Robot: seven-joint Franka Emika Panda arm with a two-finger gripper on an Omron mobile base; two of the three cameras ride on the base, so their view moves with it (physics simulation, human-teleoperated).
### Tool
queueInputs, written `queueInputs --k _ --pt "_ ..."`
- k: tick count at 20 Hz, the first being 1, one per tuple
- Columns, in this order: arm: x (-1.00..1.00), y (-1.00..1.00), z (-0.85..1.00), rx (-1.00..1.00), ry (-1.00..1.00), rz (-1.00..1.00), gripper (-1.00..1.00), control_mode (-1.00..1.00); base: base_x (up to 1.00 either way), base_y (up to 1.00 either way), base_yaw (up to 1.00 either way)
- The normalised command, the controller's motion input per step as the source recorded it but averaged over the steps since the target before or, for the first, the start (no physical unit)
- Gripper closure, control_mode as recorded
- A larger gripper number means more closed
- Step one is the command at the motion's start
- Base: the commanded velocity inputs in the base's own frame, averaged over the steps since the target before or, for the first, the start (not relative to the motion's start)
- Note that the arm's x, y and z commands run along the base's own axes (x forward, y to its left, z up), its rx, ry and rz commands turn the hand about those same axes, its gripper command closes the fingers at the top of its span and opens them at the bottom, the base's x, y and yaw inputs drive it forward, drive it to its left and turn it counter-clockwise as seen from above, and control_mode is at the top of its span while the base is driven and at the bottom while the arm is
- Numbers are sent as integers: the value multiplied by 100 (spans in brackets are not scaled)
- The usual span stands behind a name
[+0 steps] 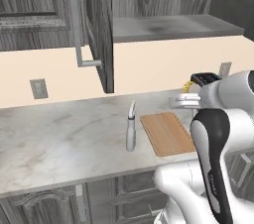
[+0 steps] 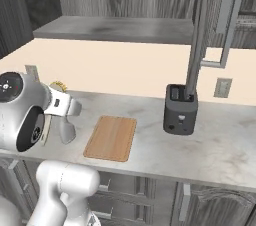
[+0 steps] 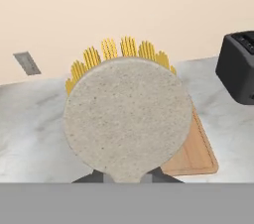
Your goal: Grab the spray bottle from the cabinet, then place it next to the cutting board for sanitizing. Then grab the dish brush from the countertop next to the sink and place it next to the cutting board.
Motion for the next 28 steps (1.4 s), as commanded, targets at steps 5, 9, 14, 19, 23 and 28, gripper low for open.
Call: queueInputs --k 5,9,14,19,23,28 --pt "73 0 -67 -3 11 0 100 -100 0 0 0" --pt "75 0 -71 -3 11 0 100 -100 0 0 0" --pt "68 -7 -63 -4 16 0 100 -100 0 0 0" --pt "54 -44 -79 -18 21 0 100 -100 0 0 0" --pt "23 -46 -46 -26 2 -3 100 -100 0 0 0" --pt "30 -71 -9 -8 11 -4 100 -100 0 0 0"
